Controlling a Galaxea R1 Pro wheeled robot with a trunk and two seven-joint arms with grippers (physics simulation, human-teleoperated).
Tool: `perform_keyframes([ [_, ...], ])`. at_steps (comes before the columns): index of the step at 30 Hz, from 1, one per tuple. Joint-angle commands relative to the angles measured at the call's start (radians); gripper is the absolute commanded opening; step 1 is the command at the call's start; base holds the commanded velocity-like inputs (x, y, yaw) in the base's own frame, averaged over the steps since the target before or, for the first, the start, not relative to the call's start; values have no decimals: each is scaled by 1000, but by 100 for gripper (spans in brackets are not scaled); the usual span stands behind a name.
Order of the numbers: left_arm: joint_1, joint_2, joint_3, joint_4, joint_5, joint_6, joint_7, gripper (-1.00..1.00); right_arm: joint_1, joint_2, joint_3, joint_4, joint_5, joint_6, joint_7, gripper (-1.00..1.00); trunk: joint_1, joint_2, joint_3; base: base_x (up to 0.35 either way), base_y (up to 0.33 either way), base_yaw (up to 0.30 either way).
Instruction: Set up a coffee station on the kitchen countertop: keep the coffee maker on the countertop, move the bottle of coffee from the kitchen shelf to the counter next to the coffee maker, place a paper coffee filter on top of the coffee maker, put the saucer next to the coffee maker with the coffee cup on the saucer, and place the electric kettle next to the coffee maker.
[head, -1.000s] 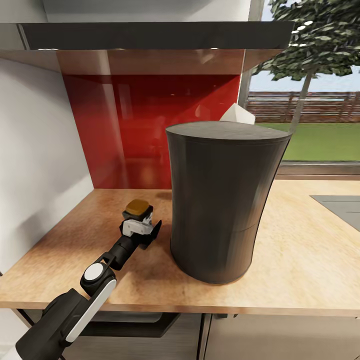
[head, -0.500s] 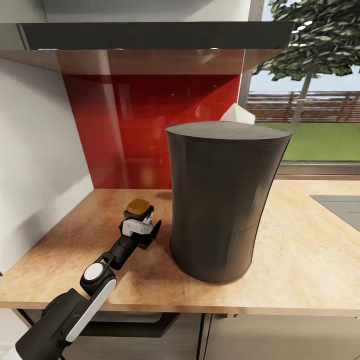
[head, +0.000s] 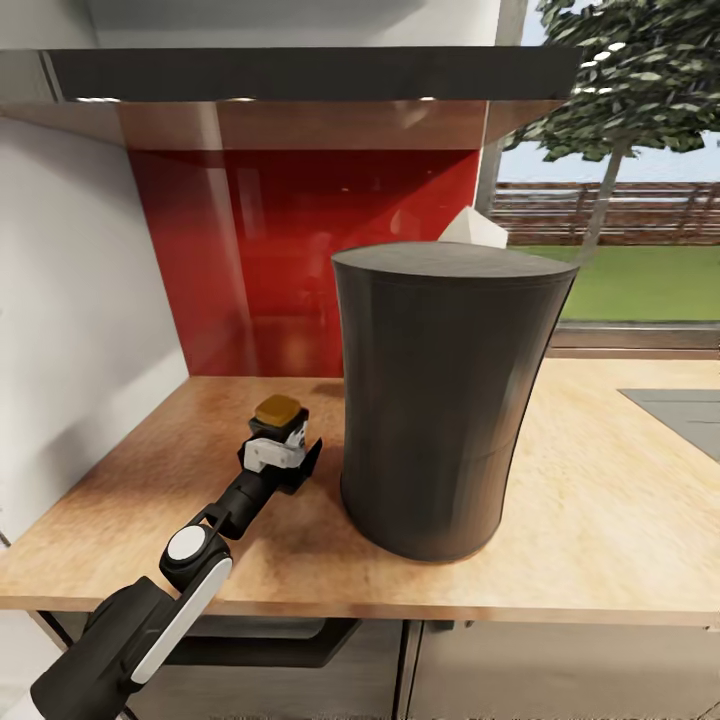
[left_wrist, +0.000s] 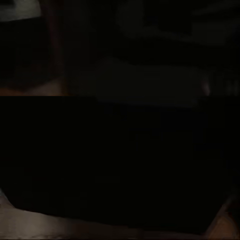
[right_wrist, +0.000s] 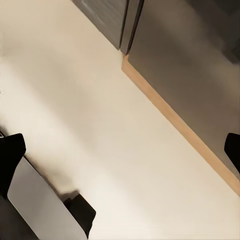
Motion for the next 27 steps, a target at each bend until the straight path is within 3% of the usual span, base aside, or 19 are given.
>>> perform_keyframes([
  [1,-1,1,-3,-2,9,3,8,100,-1,-1,8,-1,-11,-4,-2,100,0,-1,-1,-58,0,0],
  [19,-1,1,-3,-2,9,2,8,100,-1,-1,8,-1,-11,-4,-2,100,0,-1,-1,-187,0,0],
  [27,-1,1,-3,-2,9,2,8,100,-1,-1,8,-1,-11,-4,-2,100,0,-1,-1,-41,0,0],
])
